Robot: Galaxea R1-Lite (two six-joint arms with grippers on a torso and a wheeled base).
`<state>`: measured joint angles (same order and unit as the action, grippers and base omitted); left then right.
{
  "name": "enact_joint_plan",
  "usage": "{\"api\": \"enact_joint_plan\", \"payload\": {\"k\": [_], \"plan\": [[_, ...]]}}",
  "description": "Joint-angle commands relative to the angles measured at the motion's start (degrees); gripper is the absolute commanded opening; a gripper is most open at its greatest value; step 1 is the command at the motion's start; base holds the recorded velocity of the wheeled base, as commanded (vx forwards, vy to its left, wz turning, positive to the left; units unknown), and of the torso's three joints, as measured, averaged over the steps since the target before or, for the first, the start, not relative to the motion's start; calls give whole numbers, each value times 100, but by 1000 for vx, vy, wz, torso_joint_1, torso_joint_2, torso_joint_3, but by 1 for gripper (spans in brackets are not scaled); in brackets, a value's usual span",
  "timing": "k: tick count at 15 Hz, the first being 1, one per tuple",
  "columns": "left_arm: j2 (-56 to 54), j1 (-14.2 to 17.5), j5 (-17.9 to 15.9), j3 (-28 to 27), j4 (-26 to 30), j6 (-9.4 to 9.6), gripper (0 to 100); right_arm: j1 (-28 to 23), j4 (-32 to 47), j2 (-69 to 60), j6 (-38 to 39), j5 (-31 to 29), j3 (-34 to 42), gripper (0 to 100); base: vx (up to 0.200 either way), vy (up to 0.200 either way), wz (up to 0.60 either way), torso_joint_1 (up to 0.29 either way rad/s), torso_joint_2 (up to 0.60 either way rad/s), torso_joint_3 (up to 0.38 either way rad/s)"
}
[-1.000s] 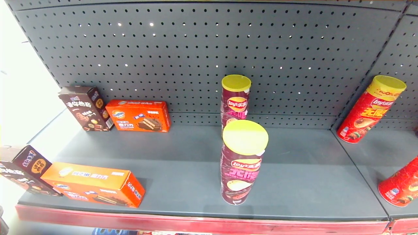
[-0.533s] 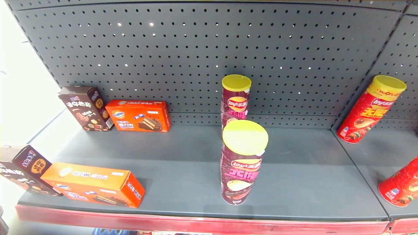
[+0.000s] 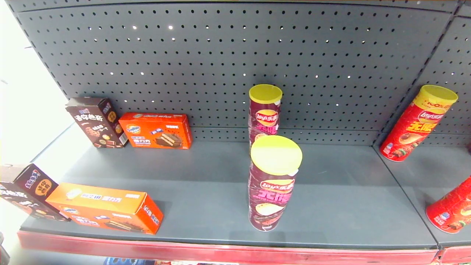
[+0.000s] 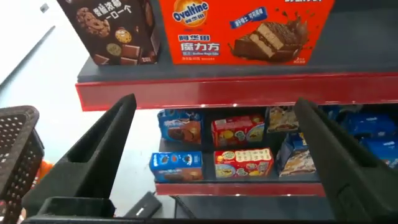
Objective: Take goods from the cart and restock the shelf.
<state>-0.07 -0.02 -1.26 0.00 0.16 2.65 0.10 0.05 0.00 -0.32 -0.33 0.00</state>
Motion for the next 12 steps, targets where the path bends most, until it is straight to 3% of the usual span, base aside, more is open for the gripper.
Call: {"api": "enact_joint_plan", "payload": {"k": [1, 2, 12], "plan": [[7, -6, -138, 0, 2, -36, 100, 8, 4, 0, -3, -2, 0, 100, 0, 0, 0, 0, 0, 0], [7, -6, -288, 0, 2, -54, 100, -1, -5, 0, -3, -2, 0, 100, 0, 0, 0, 0, 0, 0], [7, -15, -261, 0, 2, -71, 100, -1, -5, 0, 14, 7, 0, 100, 0, 0, 0, 0, 0, 0]]}}
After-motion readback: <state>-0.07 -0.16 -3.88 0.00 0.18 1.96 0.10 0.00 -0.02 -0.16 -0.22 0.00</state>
